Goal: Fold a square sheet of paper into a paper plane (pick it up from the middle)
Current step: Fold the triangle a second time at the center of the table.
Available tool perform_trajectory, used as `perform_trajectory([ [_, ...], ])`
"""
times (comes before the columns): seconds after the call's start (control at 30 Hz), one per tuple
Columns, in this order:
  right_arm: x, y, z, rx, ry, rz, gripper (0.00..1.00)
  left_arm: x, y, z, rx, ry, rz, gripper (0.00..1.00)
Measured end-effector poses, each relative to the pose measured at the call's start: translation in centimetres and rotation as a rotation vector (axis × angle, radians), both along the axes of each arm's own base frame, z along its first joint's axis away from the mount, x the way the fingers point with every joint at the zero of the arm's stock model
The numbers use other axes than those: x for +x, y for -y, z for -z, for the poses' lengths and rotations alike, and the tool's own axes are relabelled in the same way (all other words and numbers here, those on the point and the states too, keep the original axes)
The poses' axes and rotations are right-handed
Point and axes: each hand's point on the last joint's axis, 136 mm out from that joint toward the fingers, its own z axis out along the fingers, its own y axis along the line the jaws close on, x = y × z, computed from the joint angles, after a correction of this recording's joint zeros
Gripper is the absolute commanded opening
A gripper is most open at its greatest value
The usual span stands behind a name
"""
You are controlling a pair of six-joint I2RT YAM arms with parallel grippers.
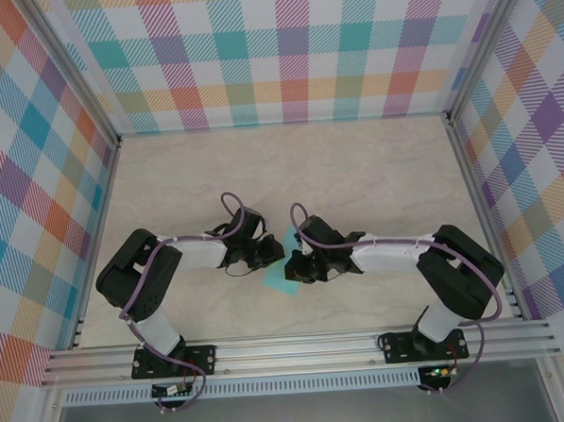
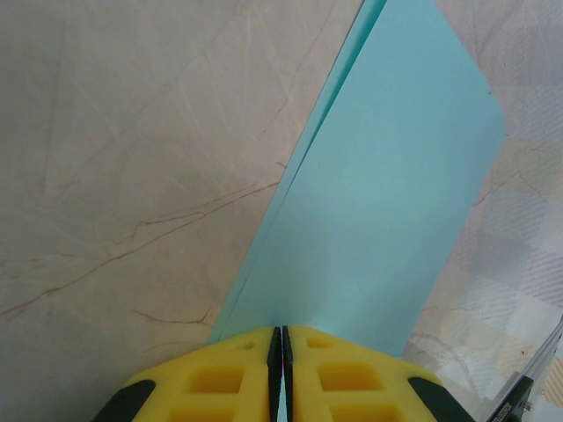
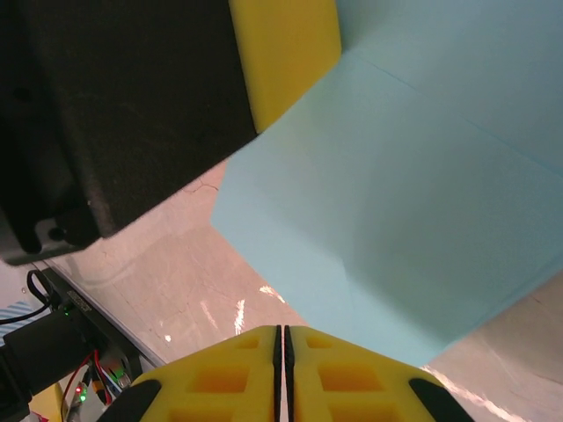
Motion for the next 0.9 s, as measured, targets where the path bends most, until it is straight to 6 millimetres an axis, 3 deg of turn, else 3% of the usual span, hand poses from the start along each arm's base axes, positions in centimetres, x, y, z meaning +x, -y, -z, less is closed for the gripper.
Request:
perform_trajectory([
  [0.23, 0.6, -1.0, 1.2, -0.01, -0.021, -0.007, 0.12, 0.0, 0.0, 0.0, 0.0, 0.0, 0.0, 0.13],
  [0.4, 0.1, -0.7, 3.3, -0.039, -0.053, -0.018, 0.12, 0.0, 0.0, 0.0, 0.001, 0.0, 0.0, 0.13],
  [0.8, -0.8, 0.0, 2.0, 0.008, -0.046, -0.029, 0.13, 0.0, 0.0, 0.0, 0.001, 0.0, 0.0, 0.13],
  [0.9, -1.6, 0.5, 2.6, 0.005, -0.065, -0.038, 0.13, 0.0, 0.0, 0.0, 0.001, 0.0, 0.0, 0.13],
])
